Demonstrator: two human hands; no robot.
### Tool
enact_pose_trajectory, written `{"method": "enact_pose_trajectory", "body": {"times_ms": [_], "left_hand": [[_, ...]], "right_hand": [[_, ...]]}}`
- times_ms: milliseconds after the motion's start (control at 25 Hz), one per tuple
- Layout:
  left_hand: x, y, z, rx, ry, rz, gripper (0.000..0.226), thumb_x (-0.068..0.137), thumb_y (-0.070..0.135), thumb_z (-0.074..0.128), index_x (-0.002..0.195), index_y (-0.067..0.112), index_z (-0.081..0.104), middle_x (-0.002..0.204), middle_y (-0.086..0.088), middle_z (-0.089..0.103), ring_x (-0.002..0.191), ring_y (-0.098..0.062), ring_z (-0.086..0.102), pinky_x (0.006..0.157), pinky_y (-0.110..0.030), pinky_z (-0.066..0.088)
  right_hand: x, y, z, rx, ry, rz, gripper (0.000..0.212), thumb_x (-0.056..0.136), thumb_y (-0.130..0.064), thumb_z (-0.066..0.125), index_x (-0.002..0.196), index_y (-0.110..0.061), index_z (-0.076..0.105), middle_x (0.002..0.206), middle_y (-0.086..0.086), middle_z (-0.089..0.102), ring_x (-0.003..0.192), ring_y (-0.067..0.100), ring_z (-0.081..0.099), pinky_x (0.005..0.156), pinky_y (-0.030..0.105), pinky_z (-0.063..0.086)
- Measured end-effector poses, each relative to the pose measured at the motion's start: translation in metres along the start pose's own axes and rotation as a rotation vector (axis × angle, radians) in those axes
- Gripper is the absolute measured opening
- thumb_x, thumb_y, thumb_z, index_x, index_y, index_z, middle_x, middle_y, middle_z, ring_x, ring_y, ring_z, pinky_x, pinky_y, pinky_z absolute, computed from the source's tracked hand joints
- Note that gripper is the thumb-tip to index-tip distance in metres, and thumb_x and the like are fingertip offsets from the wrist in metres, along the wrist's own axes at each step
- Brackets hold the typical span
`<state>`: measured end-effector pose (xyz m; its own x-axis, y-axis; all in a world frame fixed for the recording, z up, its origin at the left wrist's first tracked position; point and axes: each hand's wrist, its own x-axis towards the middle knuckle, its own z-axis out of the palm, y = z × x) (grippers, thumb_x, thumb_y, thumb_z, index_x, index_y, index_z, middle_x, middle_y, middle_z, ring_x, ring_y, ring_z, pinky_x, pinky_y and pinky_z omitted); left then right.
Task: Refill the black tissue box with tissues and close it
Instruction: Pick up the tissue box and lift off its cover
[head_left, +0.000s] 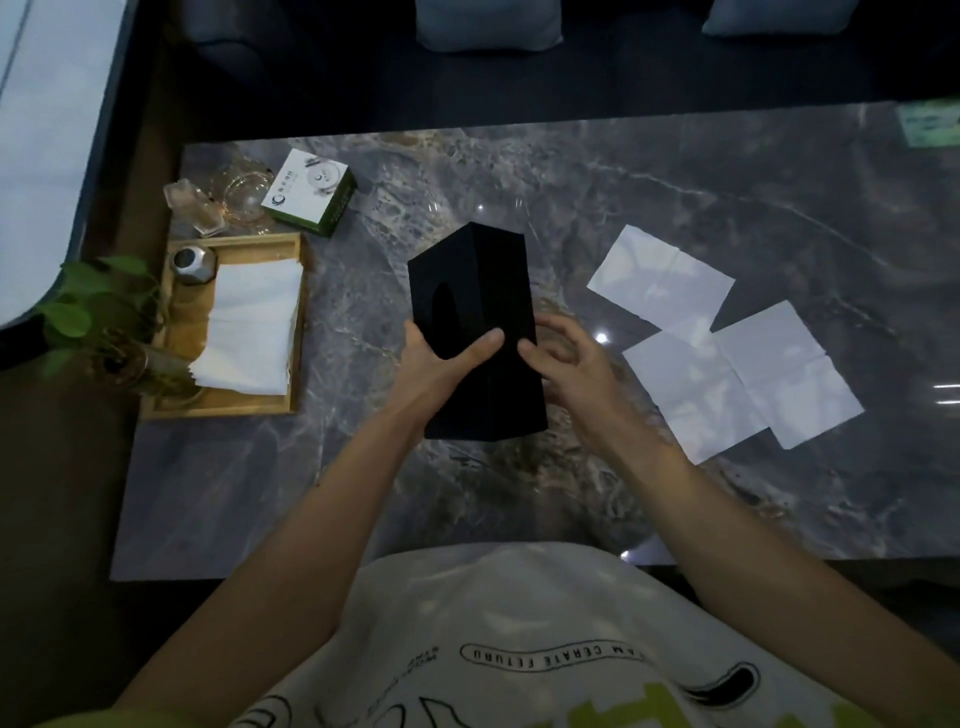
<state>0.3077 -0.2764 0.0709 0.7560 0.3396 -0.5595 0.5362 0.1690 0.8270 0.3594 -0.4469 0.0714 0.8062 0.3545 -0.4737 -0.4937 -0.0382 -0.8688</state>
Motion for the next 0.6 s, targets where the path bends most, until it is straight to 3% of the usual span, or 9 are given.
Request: {"method": "enact_pose_trajectory", "body": {"times_ms": [120,400,520,600], "left_hand": [[0.005,0.001,-0.014,-0.022,-0.055,-0.034,0.106,0.047,0.059,0.086,0.135,0.024,0.038,0.121,0.009,0.062,0.105,-0.007,0.065,0.077,-0.023,0.056],[0.0,-0.01,-0.041,-0.155,-0.177,-0.124,0.075,0.064,0.052,0.078,0.127,0.021,0.053,0.11,0.008,0.072,0.095,-0.007,0.07,0.066,-0.019,0.056],[-0.006,-0.016,-0.046,-0.217,-0.238,-0.164,0.062,0.068,0.051,0.072,0.12,0.02,0.062,0.1,0.006,0.074,0.092,-0.012,0.068,0.074,-0.026,0.053],[-0.01,-0.017,-0.047,-0.226,-0.231,-0.186,0.056,0.068,0.053,0.069,0.115,0.024,0.064,0.1,0.006,0.073,0.099,-0.015,0.064,0.081,-0.03,0.051]], "right_hand": [[0.003,0.003,0.005,-0.011,-0.024,-0.015,0.039,0.087,-0.018,0.072,0.124,-0.02,0.061,0.106,0.008,0.073,0.098,0.022,0.071,0.082,0.039,0.058],[0.013,0.003,0.014,-0.011,-0.16,0.048,0.034,0.079,-0.03,0.078,0.113,-0.03,0.069,0.103,0.001,0.073,0.099,0.017,0.07,0.073,0.029,0.056],[0.016,0.007,0.023,0.015,-0.239,0.132,0.045,0.075,-0.039,0.078,0.117,-0.031,0.067,0.12,0.004,0.068,0.109,0.018,0.067,0.078,0.031,0.057],[0.016,0.01,0.028,0.047,-0.253,0.187,0.05,0.071,-0.044,0.079,0.118,-0.033,0.066,0.118,-0.002,0.069,0.105,0.016,0.068,0.065,0.023,0.054]]}}
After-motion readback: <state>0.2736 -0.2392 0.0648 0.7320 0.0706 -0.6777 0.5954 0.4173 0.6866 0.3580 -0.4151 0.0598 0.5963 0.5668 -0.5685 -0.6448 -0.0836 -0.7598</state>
